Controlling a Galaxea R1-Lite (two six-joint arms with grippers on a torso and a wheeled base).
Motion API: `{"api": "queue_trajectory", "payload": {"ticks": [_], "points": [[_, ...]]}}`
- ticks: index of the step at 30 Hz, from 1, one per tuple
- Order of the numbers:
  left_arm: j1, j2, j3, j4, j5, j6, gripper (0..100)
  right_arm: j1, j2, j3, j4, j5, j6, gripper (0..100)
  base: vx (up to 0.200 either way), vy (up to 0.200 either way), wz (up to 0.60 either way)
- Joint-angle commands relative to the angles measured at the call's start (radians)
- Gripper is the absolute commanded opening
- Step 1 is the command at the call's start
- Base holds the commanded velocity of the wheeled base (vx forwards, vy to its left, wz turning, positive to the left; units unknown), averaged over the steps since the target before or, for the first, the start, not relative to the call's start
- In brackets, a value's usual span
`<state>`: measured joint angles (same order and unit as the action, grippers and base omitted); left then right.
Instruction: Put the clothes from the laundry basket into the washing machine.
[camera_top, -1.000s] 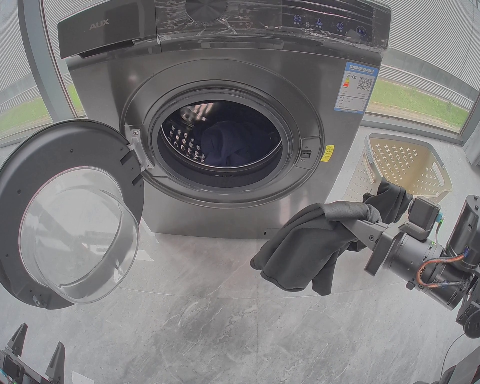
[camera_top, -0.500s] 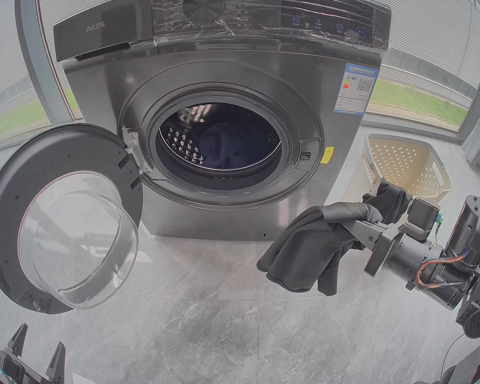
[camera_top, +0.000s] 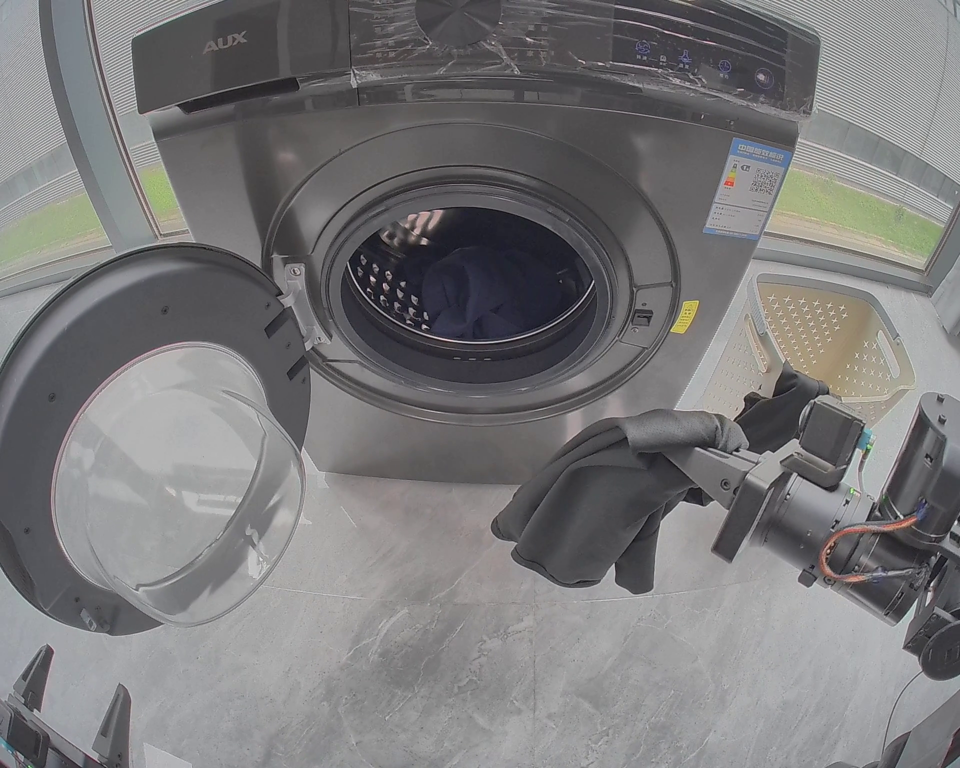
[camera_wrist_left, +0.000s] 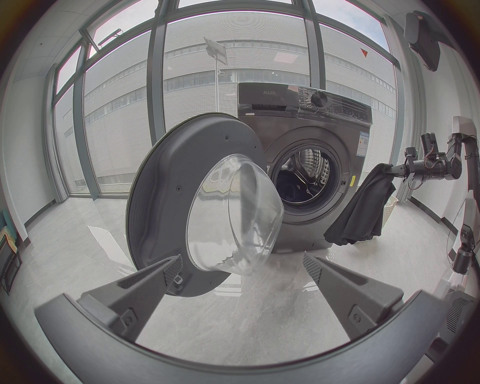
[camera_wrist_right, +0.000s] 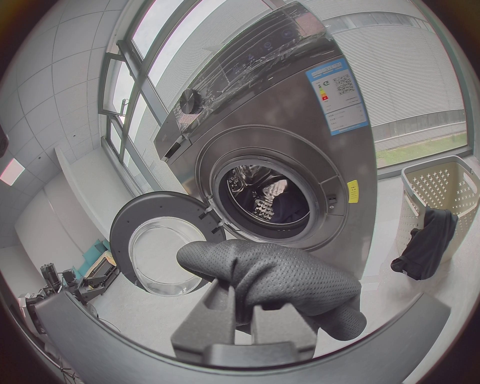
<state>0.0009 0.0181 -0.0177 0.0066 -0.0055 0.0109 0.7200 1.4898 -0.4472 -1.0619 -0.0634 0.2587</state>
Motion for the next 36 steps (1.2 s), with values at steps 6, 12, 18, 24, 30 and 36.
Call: {"api": "queue_trajectory", "payload": {"ticks": [6, 12, 18, 24, 30, 36], "points": [[0.001, -0.017, 0.015, 0.000, -0.004, 0.000, 100, 0.055, 0.046, -0.050, -0.001, -0.007, -0.001, 0, 0.000, 0.000, 0.00], [0.001, -0.017, 0.015, 0.000, -0.004, -0.002, 100, 0.076, 0.096, -0.076, -0.036, -0.006, 0.001, 0, 0.000, -0.100, 0.00], [0.001, -0.017, 0.015, 0.000, 0.002, 0.003, 100, 0.104, 0.170, -0.143, -0.099, -0.015, 0.001, 0, 0.000, 0.000, 0.00], [0.002, -0.018, 0.015, 0.001, 0.001, 0.006, 100, 0.105, 0.236, -0.202, -0.133, -0.016, 0.001, 0, 0.000, 0.000, 0.00], [0.008, -0.004, -0.100, -0.076, -0.053, -0.003, 100, 0.104, 0.279, -0.246, -0.148, -0.016, 0.001, 0, 0.000, 0.000, 0.00], [0.024, 0.207, -0.200, -0.063, -0.366, -0.009, 100, 0.101, 0.311, -0.283, -0.173, -0.001, 0.001, 0, 0.000, 0.000, 0.00]]}}
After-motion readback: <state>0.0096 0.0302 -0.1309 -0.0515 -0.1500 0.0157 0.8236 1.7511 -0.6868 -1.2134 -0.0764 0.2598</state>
